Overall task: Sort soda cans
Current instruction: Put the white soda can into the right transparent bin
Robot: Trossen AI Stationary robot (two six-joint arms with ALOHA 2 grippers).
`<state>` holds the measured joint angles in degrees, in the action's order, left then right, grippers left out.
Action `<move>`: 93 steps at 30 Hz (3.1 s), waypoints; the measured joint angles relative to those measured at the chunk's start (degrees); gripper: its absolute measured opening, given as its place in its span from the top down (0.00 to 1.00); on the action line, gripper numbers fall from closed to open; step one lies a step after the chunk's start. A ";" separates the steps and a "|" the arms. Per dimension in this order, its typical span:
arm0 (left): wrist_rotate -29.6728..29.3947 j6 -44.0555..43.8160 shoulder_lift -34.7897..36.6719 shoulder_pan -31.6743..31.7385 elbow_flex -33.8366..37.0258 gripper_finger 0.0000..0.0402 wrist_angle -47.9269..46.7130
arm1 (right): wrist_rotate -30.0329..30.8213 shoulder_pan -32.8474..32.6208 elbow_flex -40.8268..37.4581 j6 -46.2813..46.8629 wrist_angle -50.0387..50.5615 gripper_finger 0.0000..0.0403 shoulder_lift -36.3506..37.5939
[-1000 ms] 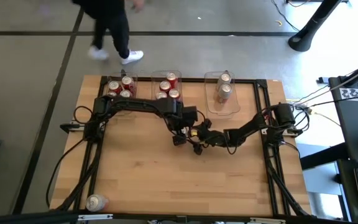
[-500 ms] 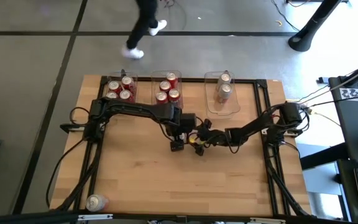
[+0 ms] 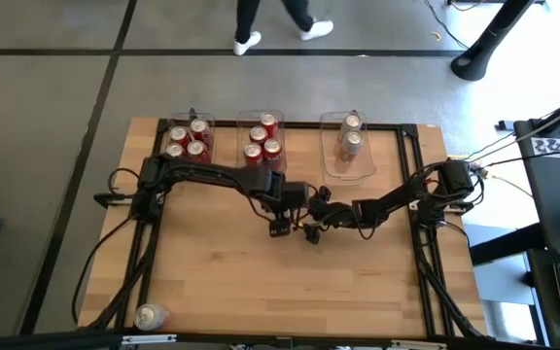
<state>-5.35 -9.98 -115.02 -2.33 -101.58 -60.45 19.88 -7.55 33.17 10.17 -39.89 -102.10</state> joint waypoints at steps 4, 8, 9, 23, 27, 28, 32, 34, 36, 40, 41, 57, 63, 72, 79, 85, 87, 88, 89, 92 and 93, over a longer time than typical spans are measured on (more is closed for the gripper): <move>-3.40 0.64 -0.67 -2.63 0.04 0.21 0.06 | -0.01 -0.46 -0.05 -0.05 4.38 0.13 0.94; -4.94 1.42 -0.68 -4.56 2.81 0.21 4.64 | 2.98 -2.80 -0.07 -0.05 11.21 0.13 4.44; -4.95 1.40 -0.69 -4.81 3.44 0.21 4.94 | 4.12 -3.60 -0.04 -0.04 12.68 0.13 5.58; -5.18 2.58 -0.37 -4.82 5.49 0.21 6.26 | 14.67 -8.92 -0.04 0.02 19.33 0.13 10.97; -5.24 -0.65 -0.44 -4.83 5.53 0.21 6.71 | 14.67 -8.94 -0.04 0.02 19.31 0.13 10.97; -5.19 -1.46 -0.44 -4.78 5.53 0.21 6.56 | 14.67 -8.94 -0.04 0.02 19.31 0.13 10.97; -5.17 -2.69 -0.48 -4.76 5.33 0.21 6.24 | 14.64 -8.94 -0.04 0.02 19.31 0.13 10.97; -5.22 -2.69 -0.50 -4.76 5.22 0.21 6.26 | 14.64 -8.94 -0.04 0.02 19.31 0.13 10.95; -5.22 -2.68 -0.50 -4.76 5.22 0.21 6.41 | 14.64 -8.94 -0.04 0.02 19.23 0.13 10.95; -5.35 -2.71 -0.54 -4.76 5.22 0.21 6.45 | 14.52 -8.94 -0.04 0.02 19.11 0.13 10.93; -5.35 -2.71 -0.55 -4.76 5.22 0.21 6.46 | 14.42 -8.94 -0.04 0.02 19.10 0.13 10.93; -5.32 -2.88 -0.15 -3.88 4.55 0.05 2.51 | 14.01 -8.94 -0.04 0.02 19.05 0.13 10.91; -5.96 -2.32 3.99 -5.83 2.73 0.05 -0.56 | 13.19 -8.94 -0.04 0.02 19.18 0.13 10.88; -22.35 -7.42 15.02 -14.01 2.78 0.04 -6.99 | 11.55 -8.95 -0.04 1.84 19.29 0.13 10.88; -23.36 -14.99 27.23 -20.51 17.29 0.04 -3.18 | 6.71 -8.94 1.25 3.71 19.19 0.13 11.59; -24.53 -19.36 41.87 -24.84 37.71 0.04 11.52 | 3.39 -8.98 5.56 3.55 24.68 0.13 16.77; -24.54 -19.49 46.03 -25.76 43.74 0.04 17.63 | 2.48 -8.98 6.65 2.96 24.07 0.13 17.46; -24.72 -18.95 47.74 -26.29 46.66 0.04 21.37 | 1.80 -8.98 7.03 2.49 22.15 0.13 17.49; -25.15 -18.12 49.25 -26.74 49.62 0.04 25.35 | 1.10 -8.94 7.24 1.70 19.97 0.13 17.49; -26.00 -14.57 52.06 -27.39 57.67 0.04 37.46 | 1.67 -8.47 7.73 -0.22 14.03 0.13 16.05; -25.98 -13.57 52.43 -27.47 59.82 0.04 40.84 | 2.14 -8.27 7.68 -0.74 12.85 0.13 15.37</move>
<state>-31.33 -23.55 -62.59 -29.80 -41.76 -19.62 22.01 -15.82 40.85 9.43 -27.04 -86.74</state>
